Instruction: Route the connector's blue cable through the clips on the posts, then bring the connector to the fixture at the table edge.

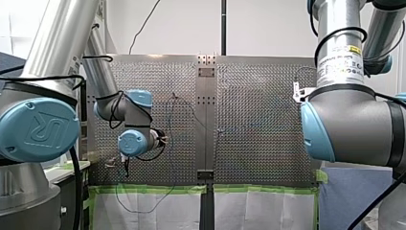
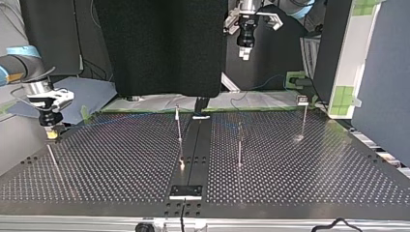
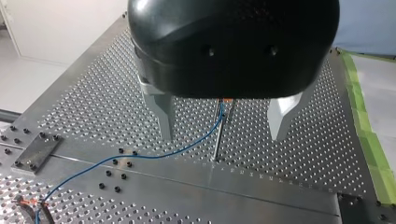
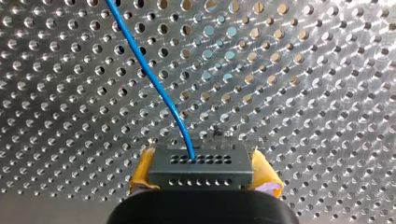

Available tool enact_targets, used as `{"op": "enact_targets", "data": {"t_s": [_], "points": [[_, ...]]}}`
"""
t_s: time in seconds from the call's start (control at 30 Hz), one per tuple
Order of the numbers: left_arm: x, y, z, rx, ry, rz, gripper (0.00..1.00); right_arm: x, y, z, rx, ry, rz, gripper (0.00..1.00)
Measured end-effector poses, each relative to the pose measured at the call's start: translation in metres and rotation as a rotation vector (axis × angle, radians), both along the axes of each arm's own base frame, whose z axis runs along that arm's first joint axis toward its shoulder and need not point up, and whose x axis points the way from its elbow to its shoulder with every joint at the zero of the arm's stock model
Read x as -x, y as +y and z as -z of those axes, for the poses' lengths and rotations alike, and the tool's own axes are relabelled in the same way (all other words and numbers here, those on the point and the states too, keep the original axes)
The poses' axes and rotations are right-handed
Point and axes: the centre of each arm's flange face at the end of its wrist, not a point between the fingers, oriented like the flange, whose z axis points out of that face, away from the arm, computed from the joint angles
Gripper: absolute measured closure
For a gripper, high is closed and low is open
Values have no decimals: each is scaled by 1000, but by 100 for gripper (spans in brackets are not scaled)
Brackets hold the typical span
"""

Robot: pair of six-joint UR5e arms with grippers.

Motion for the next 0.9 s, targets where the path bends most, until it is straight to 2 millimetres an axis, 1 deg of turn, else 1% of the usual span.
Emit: {"op": "enact_targets", "data": {"t_s": [0.53,0.9], "points": [[0,1,0,-12,3,-4,2,7,-6,-3,30,-25,19,78],[1,1,1,-15,7,-5,2,8,-10,-3,40,-37,18,78]]}}
